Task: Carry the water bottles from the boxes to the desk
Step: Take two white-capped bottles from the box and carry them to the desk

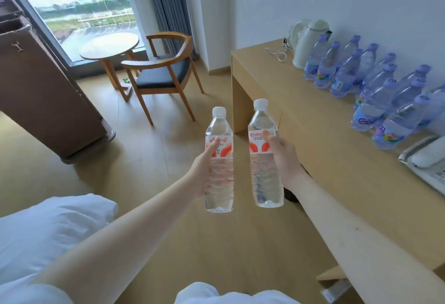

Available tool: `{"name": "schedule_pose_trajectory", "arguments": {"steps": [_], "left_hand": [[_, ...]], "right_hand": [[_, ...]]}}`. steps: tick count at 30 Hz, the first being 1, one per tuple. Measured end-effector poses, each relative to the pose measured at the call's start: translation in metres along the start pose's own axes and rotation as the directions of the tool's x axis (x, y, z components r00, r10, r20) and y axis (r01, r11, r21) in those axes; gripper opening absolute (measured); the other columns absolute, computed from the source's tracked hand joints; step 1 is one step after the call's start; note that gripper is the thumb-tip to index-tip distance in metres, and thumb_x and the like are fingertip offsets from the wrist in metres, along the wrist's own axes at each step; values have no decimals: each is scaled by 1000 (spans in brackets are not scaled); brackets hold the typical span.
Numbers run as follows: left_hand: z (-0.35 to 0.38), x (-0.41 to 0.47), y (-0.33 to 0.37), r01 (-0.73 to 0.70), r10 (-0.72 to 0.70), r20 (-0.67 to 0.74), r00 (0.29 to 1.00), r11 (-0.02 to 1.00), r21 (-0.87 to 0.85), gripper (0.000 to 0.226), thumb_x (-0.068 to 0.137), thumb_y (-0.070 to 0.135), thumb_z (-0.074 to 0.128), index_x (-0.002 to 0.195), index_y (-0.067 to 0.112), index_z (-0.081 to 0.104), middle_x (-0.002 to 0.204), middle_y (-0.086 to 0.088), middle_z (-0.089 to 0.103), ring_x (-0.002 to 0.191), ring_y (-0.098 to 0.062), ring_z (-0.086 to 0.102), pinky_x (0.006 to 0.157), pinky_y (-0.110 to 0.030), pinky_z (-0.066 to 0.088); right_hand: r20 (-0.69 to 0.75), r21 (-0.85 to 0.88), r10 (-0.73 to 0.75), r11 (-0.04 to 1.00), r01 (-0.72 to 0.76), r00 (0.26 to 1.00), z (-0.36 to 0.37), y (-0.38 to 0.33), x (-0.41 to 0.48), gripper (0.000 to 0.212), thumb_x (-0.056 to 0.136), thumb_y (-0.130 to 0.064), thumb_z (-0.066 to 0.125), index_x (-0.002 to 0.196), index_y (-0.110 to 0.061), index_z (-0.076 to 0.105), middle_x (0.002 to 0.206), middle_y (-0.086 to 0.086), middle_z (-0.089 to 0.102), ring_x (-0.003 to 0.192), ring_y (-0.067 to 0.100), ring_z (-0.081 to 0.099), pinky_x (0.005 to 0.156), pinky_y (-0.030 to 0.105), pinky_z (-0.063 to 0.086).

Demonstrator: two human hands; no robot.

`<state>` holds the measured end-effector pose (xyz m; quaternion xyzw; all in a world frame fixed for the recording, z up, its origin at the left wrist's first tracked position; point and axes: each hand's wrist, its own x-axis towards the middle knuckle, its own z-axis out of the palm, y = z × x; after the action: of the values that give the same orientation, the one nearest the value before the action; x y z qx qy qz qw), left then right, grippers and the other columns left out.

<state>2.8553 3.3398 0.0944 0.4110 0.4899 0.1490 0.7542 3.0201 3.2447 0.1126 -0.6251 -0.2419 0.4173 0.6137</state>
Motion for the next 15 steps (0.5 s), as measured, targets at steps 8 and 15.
{"name": "schedule_pose_trajectory", "arguments": {"steps": [8,15], "left_hand": [[24,83,55,28,-32,157,987,999,26,89,45,75,73,111,15,63,89,-8,69,80,-23,66,77,-39,51],[43,177,115,103,-137,260,956,985,139,99,47,77,68,124,14,60,91,-7,68,83,-25,64,86,-44,50]], "right_hand": [[-194,7,28,1000,-27,981,-18,-7,67,33,93,-36,60,104,-5,64,85,6,69,69,13,67,55,19,51],[-446,35,40,999,-28,894,-14,-18,139,36,90,-41,63,97,-6,62,89,12,69,79,26,68,78,39,56]]}}
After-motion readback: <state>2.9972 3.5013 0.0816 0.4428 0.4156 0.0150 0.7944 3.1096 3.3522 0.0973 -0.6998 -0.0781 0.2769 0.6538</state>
